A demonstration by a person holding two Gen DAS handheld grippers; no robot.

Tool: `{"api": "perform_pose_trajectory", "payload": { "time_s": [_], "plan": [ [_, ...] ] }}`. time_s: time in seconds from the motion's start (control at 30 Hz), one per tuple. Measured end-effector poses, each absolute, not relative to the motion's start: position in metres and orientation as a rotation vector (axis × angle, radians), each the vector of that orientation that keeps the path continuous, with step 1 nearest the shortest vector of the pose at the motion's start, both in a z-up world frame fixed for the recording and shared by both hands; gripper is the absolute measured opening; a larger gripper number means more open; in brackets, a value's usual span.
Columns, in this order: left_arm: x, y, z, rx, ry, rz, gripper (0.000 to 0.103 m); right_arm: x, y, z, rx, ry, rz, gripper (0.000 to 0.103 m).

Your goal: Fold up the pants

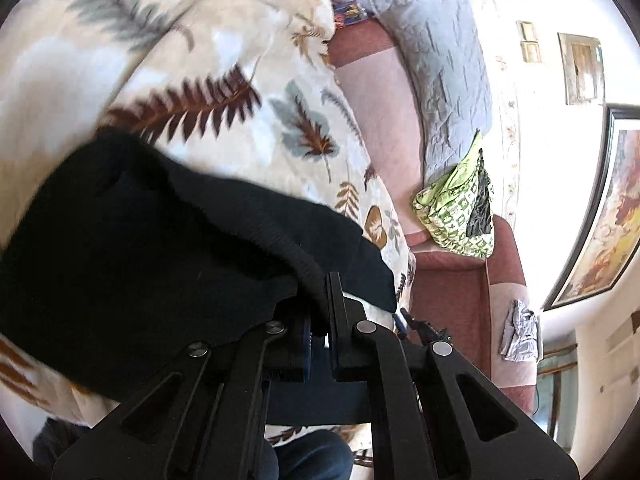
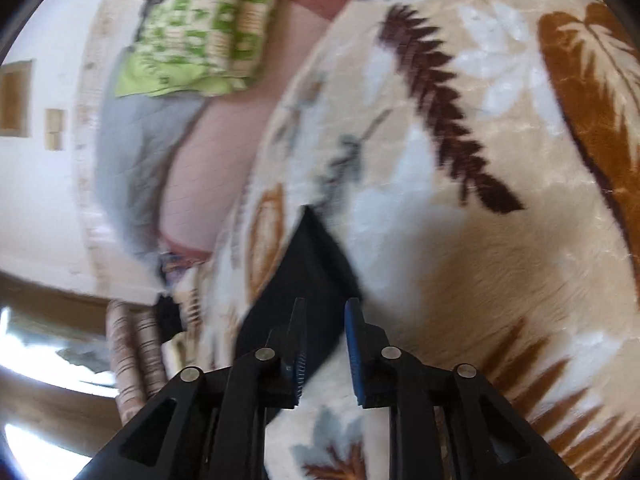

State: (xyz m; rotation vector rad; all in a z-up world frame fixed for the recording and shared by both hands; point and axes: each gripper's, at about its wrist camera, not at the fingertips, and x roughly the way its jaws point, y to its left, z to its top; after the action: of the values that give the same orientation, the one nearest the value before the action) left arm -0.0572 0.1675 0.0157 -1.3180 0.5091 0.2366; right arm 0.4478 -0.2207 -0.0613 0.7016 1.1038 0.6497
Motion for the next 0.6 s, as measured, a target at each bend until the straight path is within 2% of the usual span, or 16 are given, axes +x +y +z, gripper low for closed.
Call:
{"api": "perform_pose_trajectory", "payload": {
  "time_s": [0.13,0.33,0.37,0.4,0.43,0.5,0.6],
  "plan": [
    [-0.052,0.177,0.019,-1.289,0.517,0.249,0.005,0.451,-0.222,-0.071,0.784,1.117,0.642,0.040],
    [-0.036,0.190,0.036,-1.246,0.501,0.266,0.005,0.463,-0.207,-0.077,0.731,1.126,0.677,0.041],
    [-0.032,0.197,0.037,-1.246,0.494,0.277,0.005,0.463,-0.204,-0.072,0.676,1.117,0.678,0.033],
    [-0.027,0.207,0.038,-1.237,0.486,0.290,0.005,0.461,-0.203,-0.069,0.650,1.098,0.672,0.015],
    [-0.022,0.218,0.039,-1.213,0.474,0.312,0.005,0.459,-0.203,-0.064,0.620,1.071,0.677,0.007],
    [-0.015,0.248,0.032,-1.192,0.449,0.404,0.005,0.452,-0.202,-0.052,0.552,1.021,0.687,0.005],
    [-0.015,0.285,0.003,-1.240,0.461,0.546,0.017,0.433,-0.204,-0.032,0.477,0.966,0.705,0.004]
  ]
}}
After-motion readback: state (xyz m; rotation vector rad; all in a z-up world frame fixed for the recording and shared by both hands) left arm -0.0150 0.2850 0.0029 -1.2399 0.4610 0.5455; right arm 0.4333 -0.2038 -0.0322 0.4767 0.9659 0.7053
